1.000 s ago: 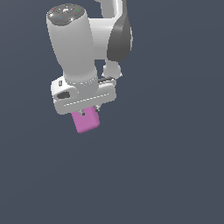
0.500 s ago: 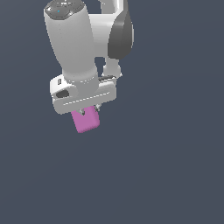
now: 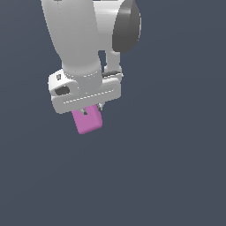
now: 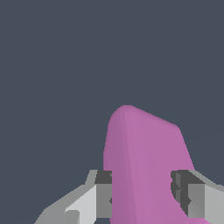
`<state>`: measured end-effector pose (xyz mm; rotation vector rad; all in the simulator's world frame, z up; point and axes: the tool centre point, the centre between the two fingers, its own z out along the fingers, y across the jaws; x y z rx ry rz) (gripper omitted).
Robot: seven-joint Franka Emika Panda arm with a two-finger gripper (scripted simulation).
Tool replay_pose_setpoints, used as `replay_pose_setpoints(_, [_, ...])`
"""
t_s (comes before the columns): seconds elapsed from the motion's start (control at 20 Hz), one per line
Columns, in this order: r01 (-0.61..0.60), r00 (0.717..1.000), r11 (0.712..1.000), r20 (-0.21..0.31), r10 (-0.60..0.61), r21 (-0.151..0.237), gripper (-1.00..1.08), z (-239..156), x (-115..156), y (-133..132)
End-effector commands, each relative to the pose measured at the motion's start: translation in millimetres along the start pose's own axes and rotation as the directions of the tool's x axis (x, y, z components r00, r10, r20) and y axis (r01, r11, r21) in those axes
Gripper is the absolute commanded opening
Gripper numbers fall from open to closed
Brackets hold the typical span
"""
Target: Pick up the object and move it to a goal position.
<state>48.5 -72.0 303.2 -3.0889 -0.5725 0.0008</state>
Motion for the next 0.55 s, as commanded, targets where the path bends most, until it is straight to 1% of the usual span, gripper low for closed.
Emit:
replay_pose_setpoints(0.0, [0.000,1.000,1.000,-0.001,0.000,0.000,-1.00,-9.7,6.0,-1.9])
replay_pose_setpoints(0.25, [0.000,1.000,1.000,-0.001,0.000,0.000,-1.00,-21.0,13.6,-4.0])
replay_pose_setpoints(0.5, [0.000,1.000,1.000,-0.001,0.000,0.000,-1.00,-23.7,16.0,-4.1])
